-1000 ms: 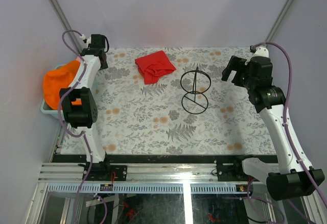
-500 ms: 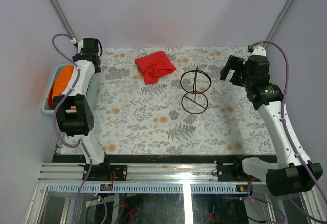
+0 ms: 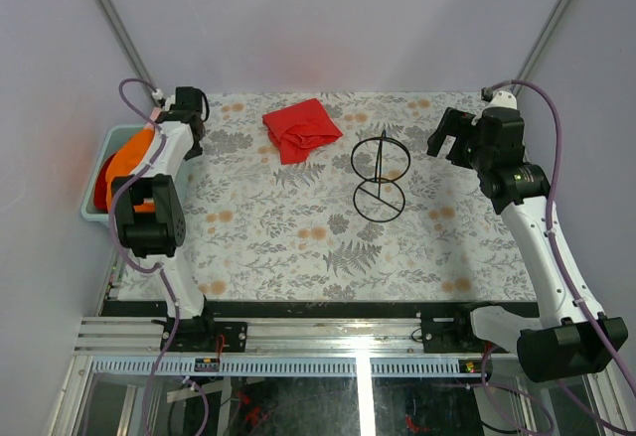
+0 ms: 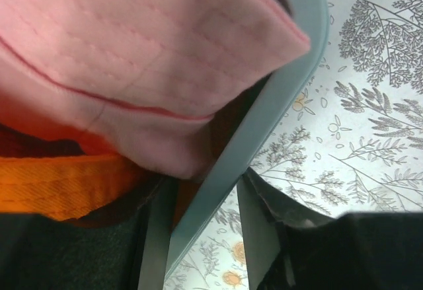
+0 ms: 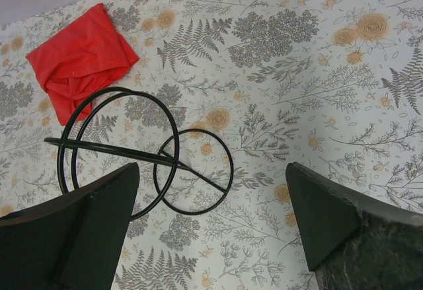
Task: Stack the hats
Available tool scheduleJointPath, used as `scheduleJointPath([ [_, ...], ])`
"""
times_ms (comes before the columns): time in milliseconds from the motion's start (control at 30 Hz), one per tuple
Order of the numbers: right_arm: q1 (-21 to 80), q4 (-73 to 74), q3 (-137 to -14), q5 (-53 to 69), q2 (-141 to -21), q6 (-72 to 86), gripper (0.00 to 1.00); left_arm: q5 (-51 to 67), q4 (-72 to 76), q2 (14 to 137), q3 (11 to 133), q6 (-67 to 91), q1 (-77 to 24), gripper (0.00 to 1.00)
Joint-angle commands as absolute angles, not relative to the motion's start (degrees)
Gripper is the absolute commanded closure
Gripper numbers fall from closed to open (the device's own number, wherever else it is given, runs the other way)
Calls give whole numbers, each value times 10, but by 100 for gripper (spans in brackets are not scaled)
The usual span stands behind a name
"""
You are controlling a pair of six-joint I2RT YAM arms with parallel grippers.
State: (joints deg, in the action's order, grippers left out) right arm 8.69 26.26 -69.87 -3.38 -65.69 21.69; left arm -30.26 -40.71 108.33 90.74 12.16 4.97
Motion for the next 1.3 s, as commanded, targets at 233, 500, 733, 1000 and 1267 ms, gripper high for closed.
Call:
scheduleJointPath([
  [233, 90, 244, -725, -32, -662, 210, 1, -270, -392, 1091, 896, 126, -9, 100],
  [500, 90, 245, -785, -26, -693, 204, 1, -242, -420, 1091, 939, 143, -146, 100],
  [733, 90, 258, -794, -27, -676, 199, 1, -202, -423, 1171, 1072, 115, -172, 100],
  [1000, 90, 289, -807, -31, -658, 190, 1, -176, -436, 1250, 1222, 127, -174, 98],
  [1267, 90, 300, -800, -26, -646, 190, 1, -134, -413, 1200, 1183, 162, -183, 72],
])
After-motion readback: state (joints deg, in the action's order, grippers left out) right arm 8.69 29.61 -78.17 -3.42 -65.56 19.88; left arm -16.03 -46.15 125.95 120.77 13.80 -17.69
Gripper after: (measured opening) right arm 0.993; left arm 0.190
